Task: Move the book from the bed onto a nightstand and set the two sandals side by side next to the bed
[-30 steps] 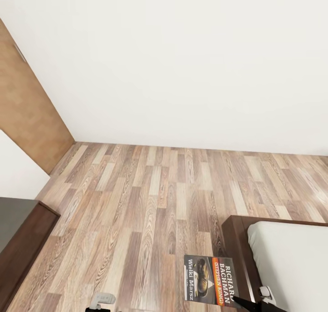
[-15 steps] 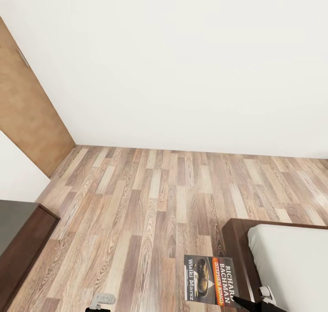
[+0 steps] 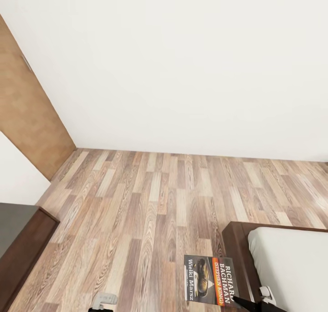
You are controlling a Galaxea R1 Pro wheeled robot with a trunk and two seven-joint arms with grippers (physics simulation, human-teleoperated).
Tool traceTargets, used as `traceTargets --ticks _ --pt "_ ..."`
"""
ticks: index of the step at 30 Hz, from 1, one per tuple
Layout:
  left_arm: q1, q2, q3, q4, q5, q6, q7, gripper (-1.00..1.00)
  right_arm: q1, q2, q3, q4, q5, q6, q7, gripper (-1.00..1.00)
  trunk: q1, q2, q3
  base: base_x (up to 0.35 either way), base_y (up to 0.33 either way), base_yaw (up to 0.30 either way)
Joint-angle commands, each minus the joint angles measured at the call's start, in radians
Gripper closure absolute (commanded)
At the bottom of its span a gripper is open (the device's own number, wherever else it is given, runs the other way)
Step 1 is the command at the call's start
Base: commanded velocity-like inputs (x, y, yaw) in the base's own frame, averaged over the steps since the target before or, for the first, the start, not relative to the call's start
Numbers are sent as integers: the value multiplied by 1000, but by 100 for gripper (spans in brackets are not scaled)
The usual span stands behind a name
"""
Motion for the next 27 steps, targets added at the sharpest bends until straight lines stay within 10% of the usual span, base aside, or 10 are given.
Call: traceTargets --ticks 1,27 --pt "-1 -1 2 1 -2 -4 -3 -100 -1 -1 7 0 -8 10 2 100 0 -1 0 0 0 0" --pt "-1 -4 2 1 -3 -4 -3 -100 -1 0 6 2 -8 10 0 100 0 -1 42 0 0 0"
